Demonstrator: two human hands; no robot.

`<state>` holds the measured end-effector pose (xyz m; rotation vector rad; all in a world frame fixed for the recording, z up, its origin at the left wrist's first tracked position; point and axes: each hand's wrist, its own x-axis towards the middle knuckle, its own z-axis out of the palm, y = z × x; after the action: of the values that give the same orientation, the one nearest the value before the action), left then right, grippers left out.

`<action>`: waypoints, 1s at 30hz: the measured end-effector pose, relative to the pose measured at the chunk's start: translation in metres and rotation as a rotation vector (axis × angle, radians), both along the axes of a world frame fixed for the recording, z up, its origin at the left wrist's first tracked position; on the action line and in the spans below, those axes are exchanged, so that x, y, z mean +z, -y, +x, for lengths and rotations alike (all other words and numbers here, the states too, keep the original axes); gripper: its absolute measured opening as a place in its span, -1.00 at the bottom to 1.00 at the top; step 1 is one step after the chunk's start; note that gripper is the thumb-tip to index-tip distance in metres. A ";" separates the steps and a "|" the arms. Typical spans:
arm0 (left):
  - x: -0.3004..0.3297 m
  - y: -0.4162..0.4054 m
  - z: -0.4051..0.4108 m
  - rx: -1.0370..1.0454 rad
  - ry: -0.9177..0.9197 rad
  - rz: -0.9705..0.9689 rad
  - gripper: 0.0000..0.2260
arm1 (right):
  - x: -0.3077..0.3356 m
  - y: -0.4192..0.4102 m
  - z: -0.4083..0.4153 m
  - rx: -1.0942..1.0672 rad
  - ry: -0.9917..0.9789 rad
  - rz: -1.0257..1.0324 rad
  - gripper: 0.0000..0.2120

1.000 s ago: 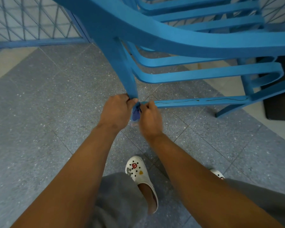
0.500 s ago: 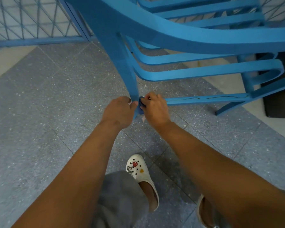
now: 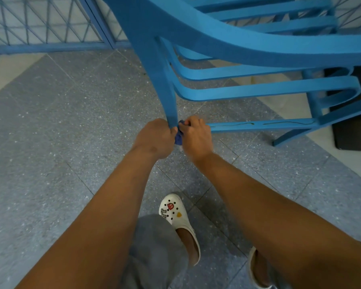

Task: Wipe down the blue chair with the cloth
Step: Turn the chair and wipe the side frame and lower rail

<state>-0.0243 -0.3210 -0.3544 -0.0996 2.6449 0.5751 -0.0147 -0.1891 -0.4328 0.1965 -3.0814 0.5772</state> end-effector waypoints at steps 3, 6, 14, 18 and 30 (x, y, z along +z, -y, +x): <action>0.002 0.001 0.001 0.002 -0.001 0.008 -0.69 | -0.003 -0.003 -0.001 0.023 -0.021 -0.033 -0.77; 0.002 0.001 0.001 -0.007 0.008 0.018 -0.68 | -0.007 -0.028 0.004 0.051 -0.046 0.014 -0.67; 0.008 0.001 0.002 -0.056 0.014 0.011 -0.73 | -0.003 -0.016 -0.005 -0.009 -0.048 -0.125 -0.92; 0.010 0.002 0.002 -0.064 0.004 0.021 -0.70 | 0.003 -0.002 -0.006 -0.073 0.034 -0.289 -0.81; 0.016 0.003 -0.001 -0.146 0.056 -0.044 -0.74 | 0.023 -0.057 -0.010 0.154 0.131 -0.196 -0.72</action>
<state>-0.0251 -0.3245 -0.3385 0.0630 2.5840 0.4596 -0.0246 -0.1323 -0.4098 0.4127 -3.1245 0.9281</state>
